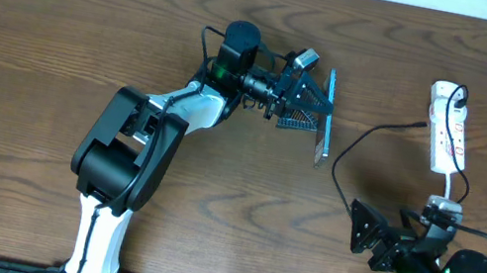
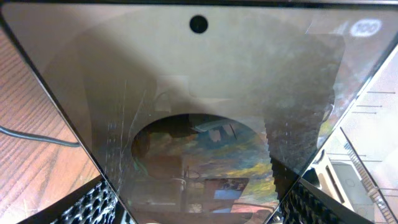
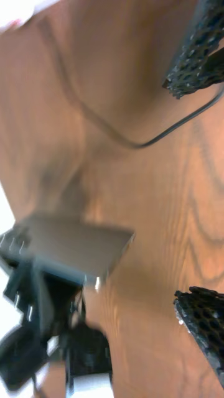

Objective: Plug charger to phone and switch on socket

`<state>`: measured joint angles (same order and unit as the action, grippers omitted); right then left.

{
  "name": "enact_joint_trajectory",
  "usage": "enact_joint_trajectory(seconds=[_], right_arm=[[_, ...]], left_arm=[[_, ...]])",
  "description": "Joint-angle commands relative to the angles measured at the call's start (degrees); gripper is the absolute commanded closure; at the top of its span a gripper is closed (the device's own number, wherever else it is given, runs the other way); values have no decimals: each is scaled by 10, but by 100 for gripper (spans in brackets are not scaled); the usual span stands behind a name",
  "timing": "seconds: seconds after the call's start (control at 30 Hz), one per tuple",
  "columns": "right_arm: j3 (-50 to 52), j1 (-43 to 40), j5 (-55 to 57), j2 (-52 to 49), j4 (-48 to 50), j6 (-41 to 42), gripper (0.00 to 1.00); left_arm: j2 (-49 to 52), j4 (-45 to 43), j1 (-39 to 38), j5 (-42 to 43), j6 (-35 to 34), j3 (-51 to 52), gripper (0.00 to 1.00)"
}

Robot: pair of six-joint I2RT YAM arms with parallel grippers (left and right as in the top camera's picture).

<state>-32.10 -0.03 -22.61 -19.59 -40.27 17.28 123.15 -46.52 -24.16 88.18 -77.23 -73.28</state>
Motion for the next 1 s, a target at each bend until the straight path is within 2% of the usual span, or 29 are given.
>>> enact_joint_trajectory(seconds=[0.0,0.2,0.3,0.47,0.63,0.83,0.97], right_arm=[[-9,1,-51,-3,12,-60,1],[-9,1,15,-3,11,-77,1],[-9,1,89,-3,4,-41,1],[-11,1,265,-3,-42,90,1],[-26,1,434,-13,-161,255,1],[-66,1,452,-75,-237,293,1],[-109,1,417,-132,-259,294,1]], left_arm=[[-2,-5,0,0,-18,-7,37],[-2,-6,0,-6,-31,-7,37],[-2,-6,0,-6,-57,-7,37],[-2,-12,0,-5,-71,-7,37],[-2,-49,0,-5,-111,-7,37],[-2,-64,0,-5,-140,-7,37],[-2,-64,0,-5,-150,-7,37]])
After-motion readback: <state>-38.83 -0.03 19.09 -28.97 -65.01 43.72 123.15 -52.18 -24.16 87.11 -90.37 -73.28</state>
